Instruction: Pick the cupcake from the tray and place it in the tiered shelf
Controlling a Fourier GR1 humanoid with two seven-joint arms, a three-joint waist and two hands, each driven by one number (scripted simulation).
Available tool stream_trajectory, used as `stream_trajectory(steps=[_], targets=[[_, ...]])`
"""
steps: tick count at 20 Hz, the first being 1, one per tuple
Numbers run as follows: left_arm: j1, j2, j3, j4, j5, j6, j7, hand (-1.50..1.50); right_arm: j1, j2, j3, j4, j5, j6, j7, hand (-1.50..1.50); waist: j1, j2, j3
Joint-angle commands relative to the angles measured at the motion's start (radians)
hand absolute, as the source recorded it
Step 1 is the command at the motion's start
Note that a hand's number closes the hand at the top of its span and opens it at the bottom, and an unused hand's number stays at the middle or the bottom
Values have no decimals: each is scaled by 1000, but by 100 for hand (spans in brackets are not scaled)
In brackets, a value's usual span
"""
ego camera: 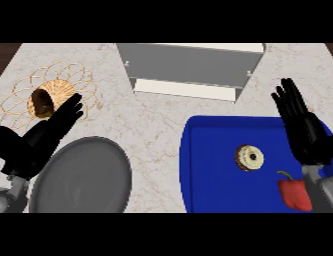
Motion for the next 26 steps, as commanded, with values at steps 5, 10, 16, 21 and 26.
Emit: stream_trajectory(steps=[5, 10, 16, 21, 26], targets=[[-31, -38, 118, -15, -73, 186, -65, 0, -157, -48, 200, -74, -11, 403, 22, 150, 62, 20, -8], [13, -105, 127, 11, -101, 253, -117, 0, -242, -17, 104, 92, -185, 558, 73, -150, 12, 26, -8], [42, -148, 110, -20, -142, 309, -112, 0, -324, -195, 42, 141, -228, 934, 19, -150, -5, 19, -8], [22, -152, 117, -25, -149, 321, -99, 0, -403, -358, 77, 51, -38, 1089, 0, -150, -13, 15, -9], [45, -157, 131, -5, -148, 316, -120, 0, -462, -432, 83, -132, 182, 1063, 9, -150, -30, 10, -9]])
